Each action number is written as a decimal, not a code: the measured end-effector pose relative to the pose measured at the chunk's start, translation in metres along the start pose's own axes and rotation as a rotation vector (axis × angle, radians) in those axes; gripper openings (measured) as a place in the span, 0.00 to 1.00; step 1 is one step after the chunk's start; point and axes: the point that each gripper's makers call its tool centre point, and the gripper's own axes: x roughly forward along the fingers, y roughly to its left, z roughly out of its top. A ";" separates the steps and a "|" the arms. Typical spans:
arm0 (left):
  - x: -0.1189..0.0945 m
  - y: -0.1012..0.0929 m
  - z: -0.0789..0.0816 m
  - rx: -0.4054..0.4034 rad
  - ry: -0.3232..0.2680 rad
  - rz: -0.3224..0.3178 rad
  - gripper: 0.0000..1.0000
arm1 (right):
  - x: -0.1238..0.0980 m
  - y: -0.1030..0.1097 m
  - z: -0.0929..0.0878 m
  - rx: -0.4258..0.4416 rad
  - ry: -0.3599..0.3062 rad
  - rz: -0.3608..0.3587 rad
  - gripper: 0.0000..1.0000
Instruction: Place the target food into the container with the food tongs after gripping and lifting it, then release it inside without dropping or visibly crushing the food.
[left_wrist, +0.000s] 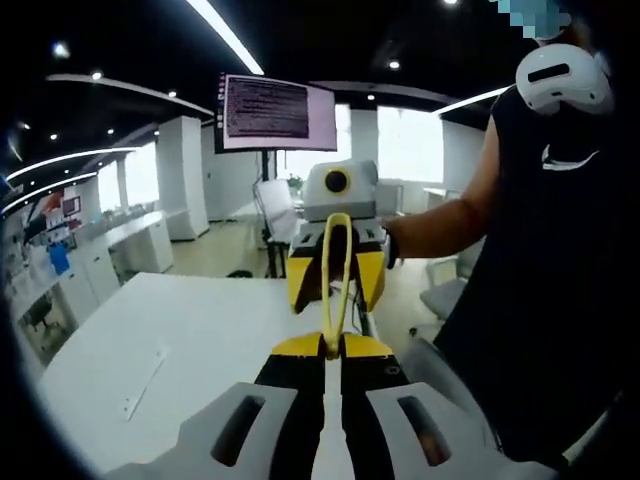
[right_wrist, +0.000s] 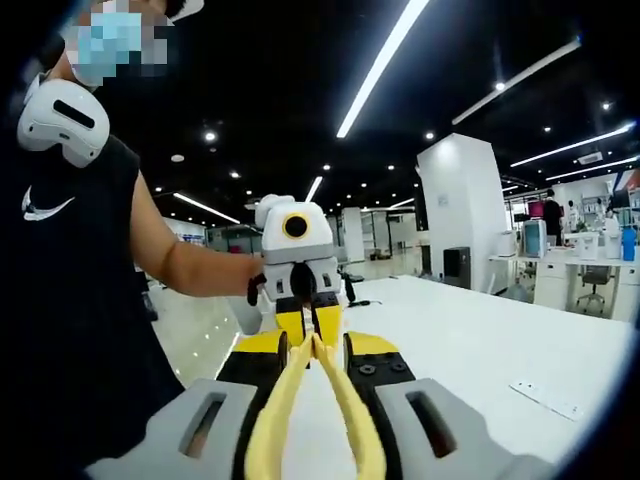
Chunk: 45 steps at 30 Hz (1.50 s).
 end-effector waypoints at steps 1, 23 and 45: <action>0.000 0.000 0.001 -0.001 -0.003 0.000 0.00 | 0.000 0.000 0.000 0.000 0.000 0.000 0.20; -0.005 0.004 0.001 -0.007 0.019 0.007 0.00 | 0.002 0.004 -0.001 0.019 0.005 0.020 0.22; -0.002 0.003 -0.005 -0.032 0.059 -0.016 0.00 | 0.008 0.004 -0.003 0.000 0.000 0.024 0.19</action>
